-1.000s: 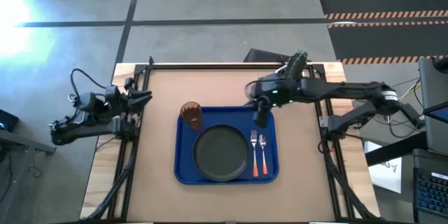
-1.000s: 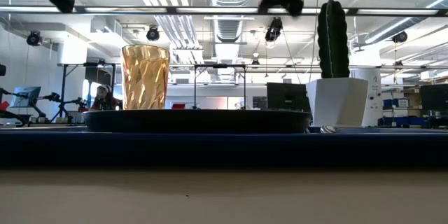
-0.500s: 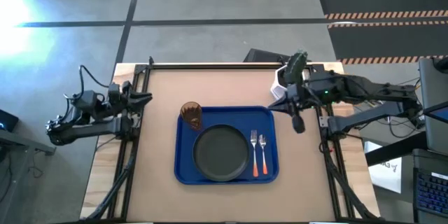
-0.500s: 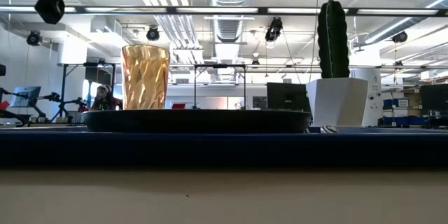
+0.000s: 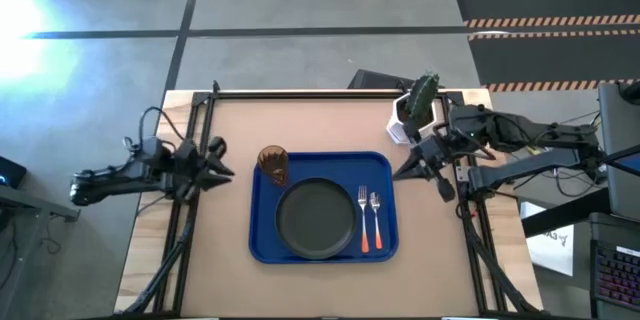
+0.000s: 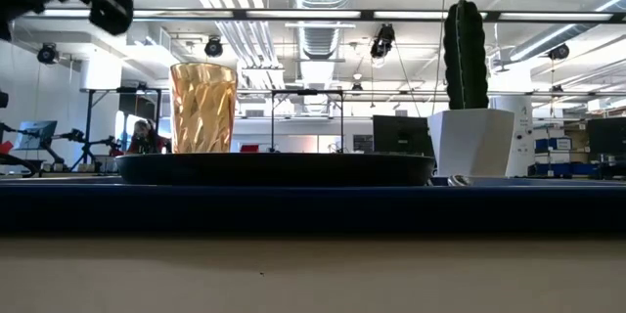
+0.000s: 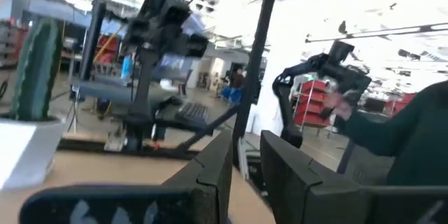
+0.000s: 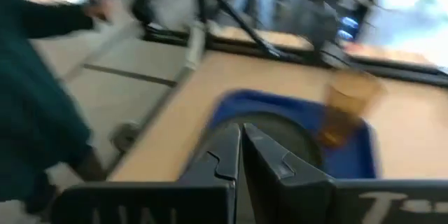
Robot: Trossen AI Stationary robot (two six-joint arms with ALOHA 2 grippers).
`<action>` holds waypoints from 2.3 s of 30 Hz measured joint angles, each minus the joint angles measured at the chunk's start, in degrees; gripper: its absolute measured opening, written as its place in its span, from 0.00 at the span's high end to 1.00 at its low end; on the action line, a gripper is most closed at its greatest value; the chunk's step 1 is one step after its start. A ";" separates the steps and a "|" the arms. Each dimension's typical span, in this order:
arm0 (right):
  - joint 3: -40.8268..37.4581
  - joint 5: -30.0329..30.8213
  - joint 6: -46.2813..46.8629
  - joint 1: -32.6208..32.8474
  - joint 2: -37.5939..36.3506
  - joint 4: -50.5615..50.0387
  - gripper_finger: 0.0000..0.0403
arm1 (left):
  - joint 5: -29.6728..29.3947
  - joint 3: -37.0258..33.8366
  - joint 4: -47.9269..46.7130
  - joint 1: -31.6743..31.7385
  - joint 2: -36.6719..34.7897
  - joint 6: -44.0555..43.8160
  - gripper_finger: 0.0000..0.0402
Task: Pick and place plate/cup/fork/spoon on tray
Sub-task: Return to Home Position
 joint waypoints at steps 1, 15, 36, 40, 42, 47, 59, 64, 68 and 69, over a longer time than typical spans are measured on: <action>-1.34 -2.50 0.16 0.00 -0.68 2.22 0.98 | -0.03 -1.39 1.19 0.00 0.32 -0.09 0.86; -20.36 -7.28 6.65 0.00 -20.08 15.75 0.98 | 0.02 -2.98 5.54 -2.23 3.10 -0.26 0.86; -47.07 2.87 18.30 0.00 -36.82 23.68 0.98 | -0.46 -2.84 5.59 -2.21 3.24 1.64 0.86; -52.67 5.34 18.43 -0.04 -38.40 26.72 0.98 | -1.29 -2.86 5.57 -2.21 3.23 1.89 0.86; -55.77 5.34 18.45 -0.04 -39.47 30.26 0.98 | -1.33 -2.89 5.56 -2.21 3.34 2.89 0.86; -61.99 6.79 17.61 -0.02 -43.37 37.29 0.98 | -5.38 -3.06 5.22 -2.14 3.38 5.63 0.86; -64.16 18.23 10.70 0.00 -45.92 36.20 0.98 | -10.93 -7.20 5.97 -2.19 6.94 2.54 0.86; -64.16 18.22 10.99 0.00 -45.91 36.18 0.98 | -10.21 -10.92 17.42 -4.91 10.57 -0.20 0.86; -64.16 18.22 11.79 0.00 -45.91 36.16 0.98 | -10.25 -9.49 15.90 -9.22 13.66 -2.06 0.86; -64.16 18.22 11.76 0.00 -45.91 36.18 0.98 | -10.25 -8.72 15.10 -10.18 14.37 -2.90 0.86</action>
